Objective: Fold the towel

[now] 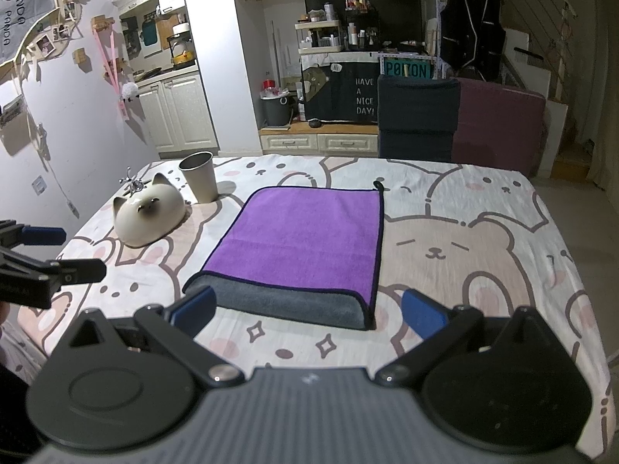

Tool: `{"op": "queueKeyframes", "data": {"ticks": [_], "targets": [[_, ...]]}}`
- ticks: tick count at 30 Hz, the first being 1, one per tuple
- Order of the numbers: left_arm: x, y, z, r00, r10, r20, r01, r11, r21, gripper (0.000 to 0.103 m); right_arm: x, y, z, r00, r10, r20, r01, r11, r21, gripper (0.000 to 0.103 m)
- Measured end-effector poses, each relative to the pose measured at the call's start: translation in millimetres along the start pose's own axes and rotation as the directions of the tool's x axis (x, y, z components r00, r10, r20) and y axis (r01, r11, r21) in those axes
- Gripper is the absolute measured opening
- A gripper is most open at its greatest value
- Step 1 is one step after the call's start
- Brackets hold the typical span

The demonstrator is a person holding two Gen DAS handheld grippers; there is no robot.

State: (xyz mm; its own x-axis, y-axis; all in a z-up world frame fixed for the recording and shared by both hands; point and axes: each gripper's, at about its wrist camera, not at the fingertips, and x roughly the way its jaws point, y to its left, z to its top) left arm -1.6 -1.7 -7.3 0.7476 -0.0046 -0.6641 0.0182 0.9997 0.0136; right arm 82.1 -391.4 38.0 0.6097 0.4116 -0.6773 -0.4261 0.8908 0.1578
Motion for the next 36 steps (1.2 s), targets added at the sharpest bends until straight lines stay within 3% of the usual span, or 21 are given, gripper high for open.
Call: {"op": "queueKeyframes", "data": {"ticks": [25, 36], "targets": [[57.8, 19.4, -1.9, 0.997, 0.002, -0.081, -0.005, 1.000, -0.028, 0.103, 45.5, -4.4, 3.7, 0.995, -0.056, -0.083, 0.054, 0.998, -0.024, 0.103], [94.3, 19.2, -3.6, 0.992, -0.042, -0.115, 0.041, 0.999, -0.015, 0.103, 74.7, -2.0, -1.9, 0.993, -0.084, -0.086, 0.076, 0.993, -0.093, 0.103]]}}
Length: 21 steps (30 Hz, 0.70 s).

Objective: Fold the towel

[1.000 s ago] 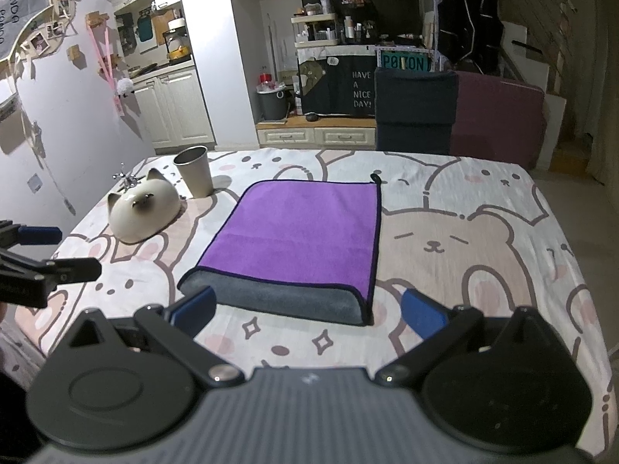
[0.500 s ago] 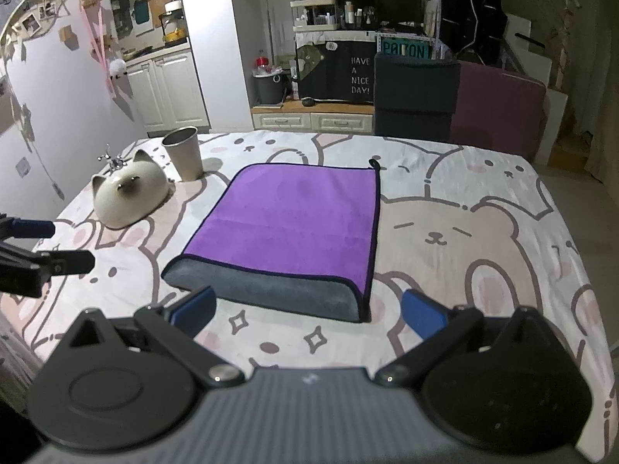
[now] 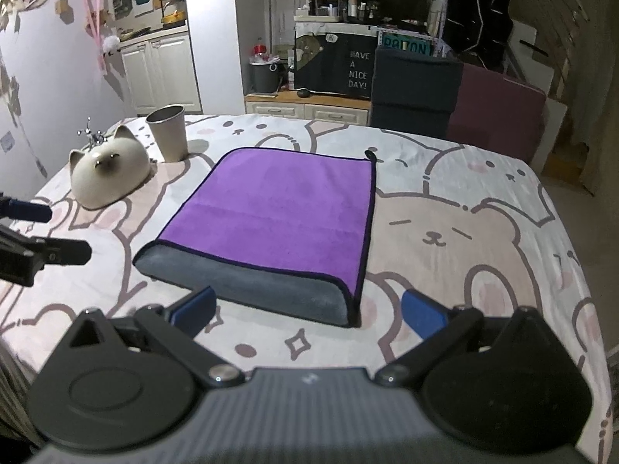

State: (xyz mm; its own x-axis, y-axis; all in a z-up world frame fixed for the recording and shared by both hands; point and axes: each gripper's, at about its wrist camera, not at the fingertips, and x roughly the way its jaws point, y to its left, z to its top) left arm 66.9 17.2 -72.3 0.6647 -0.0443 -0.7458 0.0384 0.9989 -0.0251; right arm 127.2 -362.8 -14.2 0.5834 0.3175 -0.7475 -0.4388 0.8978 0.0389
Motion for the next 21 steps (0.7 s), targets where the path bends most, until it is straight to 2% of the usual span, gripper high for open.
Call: {"op": "queueKeyframes", "data": {"ticks": [4, 7, 13, 17, 21], "targets": [[8.6, 0.1, -1.3, 0.999, -0.031, 0.017, 0.031, 0.999, -0.009, 0.103, 15.1, -0.7, 0.1, 1.000, 0.013, -0.025, -0.014, 1.000, -0.015, 0.103], [17.1, -1.7, -2.4, 0.997, -0.071, 0.016, 0.070, 0.997, 0.020, 0.103, 26.0, -0.5, -0.9, 1.000, 0.007, -0.029, -0.008, 1.000, -0.029, 0.103], [41.0, -3.4, -7.4, 0.994, -0.112, -0.014, 0.112, 0.991, 0.078, 0.103, 43.9, -7.3, -1.5, 0.998, 0.043, -0.042, -0.044, 0.999, -0.013, 0.103], [57.8, 2.4, -11.0, 0.989, -0.140, -0.039, 0.142, 0.989, 0.043, 0.103, 57.6, -14.0, -1.7, 0.995, 0.075, -0.063, -0.076, 0.997, -0.010, 0.103], [70.9, 9.6, -12.3, 0.990, -0.133, -0.039, 0.134, 0.991, 0.022, 0.103, 71.5, -24.2, -3.8, 0.993, 0.091, -0.069, -0.090, 0.996, 0.017, 0.103]]}}
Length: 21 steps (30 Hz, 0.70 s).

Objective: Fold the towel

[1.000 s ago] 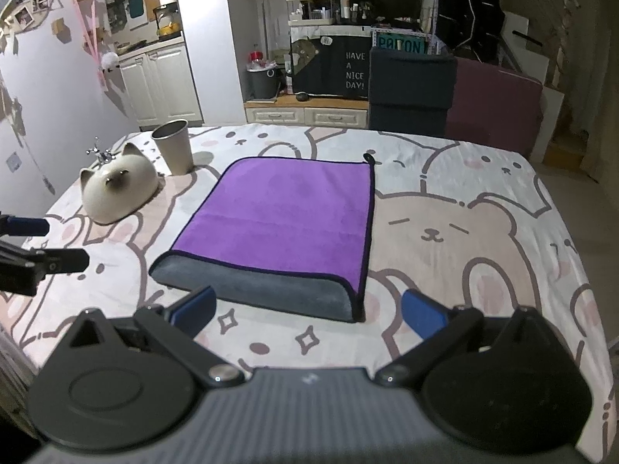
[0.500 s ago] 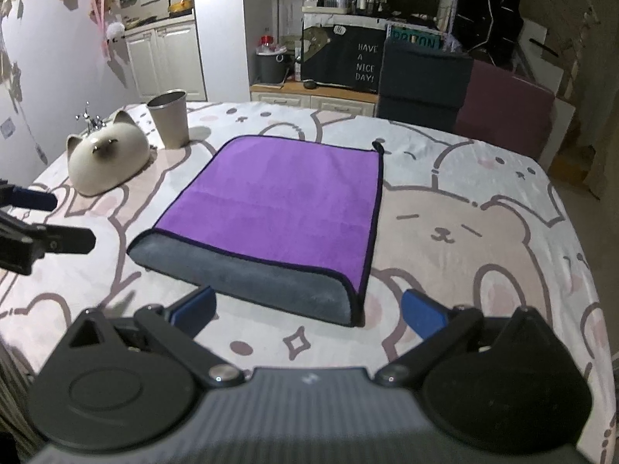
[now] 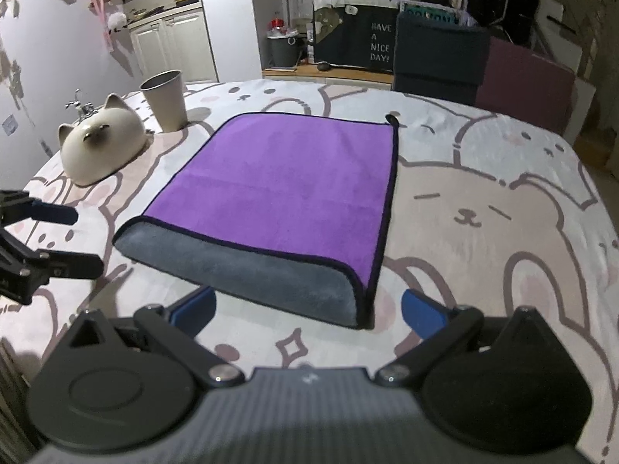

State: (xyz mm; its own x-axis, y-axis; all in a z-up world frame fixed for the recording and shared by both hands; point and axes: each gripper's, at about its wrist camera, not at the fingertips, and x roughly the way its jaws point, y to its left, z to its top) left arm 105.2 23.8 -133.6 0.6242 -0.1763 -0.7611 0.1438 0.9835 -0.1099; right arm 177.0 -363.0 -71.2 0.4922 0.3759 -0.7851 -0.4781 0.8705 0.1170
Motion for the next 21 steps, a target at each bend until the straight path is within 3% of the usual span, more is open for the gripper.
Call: {"op": "queueKeyframes", "data": {"ticks": [9, 15, 20, 21], "targets": [[26.4, 32.2, 2.7, 1.000, 0.016, -0.013, -0.016, 0.999, -0.041, 0.101, 28.0, -32.5, -1.8, 0.990, 0.135, 0.036, -0.135, 0.991, -0.005, 0.103], [38.7, 59.6, 4.8, 0.998, -0.058, -0.017, 0.057, 0.997, -0.057, 0.101, 41.7, -50.5, -1.4, 0.994, 0.104, 0.043, -0.104, 0.995, -0.010, 0.103], [52.9, 67.6, 6.9, 0.997, -0.057, -0.059, 0.057, 0.998, -0.002, 0.100, 50.2, -62.2, 2.3, 0.990, 0.141, 0.029, -0.141, 0.990, -0.025, 0.102], [55.9, 69.0, 7.1, 0.995, -0.066, -0.075, 0.067, 0.998, 0.005, 0.096, 53.3, -63.7, 4.9, 0.989, 0.145, 0.007, -0.144, 0.989, -0.023, 0.096]]}}
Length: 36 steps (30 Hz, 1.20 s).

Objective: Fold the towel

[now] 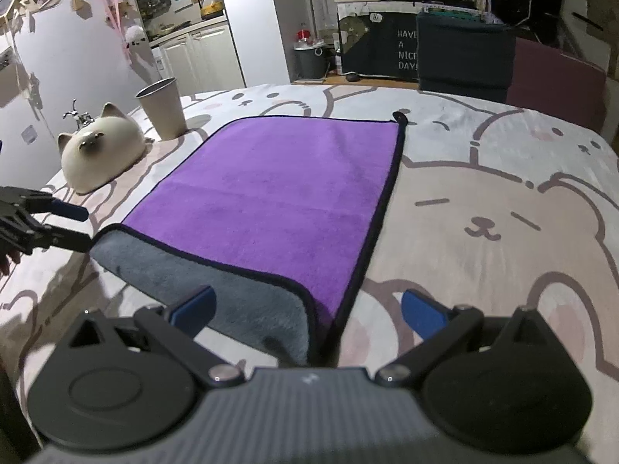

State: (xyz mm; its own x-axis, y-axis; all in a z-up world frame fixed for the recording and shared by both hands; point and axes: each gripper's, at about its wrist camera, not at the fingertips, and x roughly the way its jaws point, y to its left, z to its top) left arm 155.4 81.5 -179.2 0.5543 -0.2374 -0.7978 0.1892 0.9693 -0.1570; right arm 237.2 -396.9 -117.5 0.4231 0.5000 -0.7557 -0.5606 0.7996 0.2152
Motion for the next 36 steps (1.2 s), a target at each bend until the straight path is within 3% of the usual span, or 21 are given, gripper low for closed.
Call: {"op": "queueKeyframes", "data": {"ticks": [1, 3, 7, 20, 22, 24, 30, 36], "targets": [[2.8, 1.7, -0.1, 1.000, -0.007, -0.020, 0.007, 1.000, 0.004, 0.092, 2.6, -2.1, 2.0, 1.000, 0.005, -0.015, -0.005, 1.000, 0.005, 0.090], [6.6, 5.0, -1.4, 0.998, -0.019, -0.053, 0.019, 1.000, 0.001, 0.086, 7.7, -4.8, 3.9, 0.999, 0.010, -0.041, -0.010, 1.000, 0.010, 0.066], [8.3, 10.1, -2.6, 0.996, -0.046, -0.074, 0.045, 0.999, -0.014, 0.073, 19.6, -7.4, 3.7, 0.996, 0.008, -0.092, -0.007, 1.000, 0.003, 0.049], [13.9, 15.8, 3.9, 0.995, -0.034, -0.090, 0.029, 0.998, -0.051, 0.042, 28.6, 4.7, 3.8, 0.991, 0.036, -0.130, -0.041, 0.999, -0.036, 0.033], [14.4, 15.5, 5.3, 0.995, -0.034, -0.091, 0.029, 0.998, -0.050, 0.030, 28.0, 4.8, 3.4, 0.991, 0.035, -0.129, -0.040, 0.999, -0.036, 0.032], [14.7, 14.6, 5.8, 0.995, -0.035, -0.095, 0.030, 0.998, -0.047, 0.025, 27.2, 6.1, 2.6, 0.991, 0.031, -0.130, -0.037, 0.998, -0.047, 0.031], [15.4, 14.4, 3.3, 0.994, -0.031, -0.107, 0.027, 0.999, -0.036, 0.022, 27.2, 8.2, 2.1, 0.988, 0.028, -0.152, -0.038, 0.997, -0.063, 0.029], [15.4, 9.2, 1.5, 0.993, 0.000, -0.118, 0.001, 1.000, 0.008, 0.009, 28.0, 6.6, 3.4, 0.984, 0.016, -0.177, -0.021, 0.999, -0.028, 0.018]]}}
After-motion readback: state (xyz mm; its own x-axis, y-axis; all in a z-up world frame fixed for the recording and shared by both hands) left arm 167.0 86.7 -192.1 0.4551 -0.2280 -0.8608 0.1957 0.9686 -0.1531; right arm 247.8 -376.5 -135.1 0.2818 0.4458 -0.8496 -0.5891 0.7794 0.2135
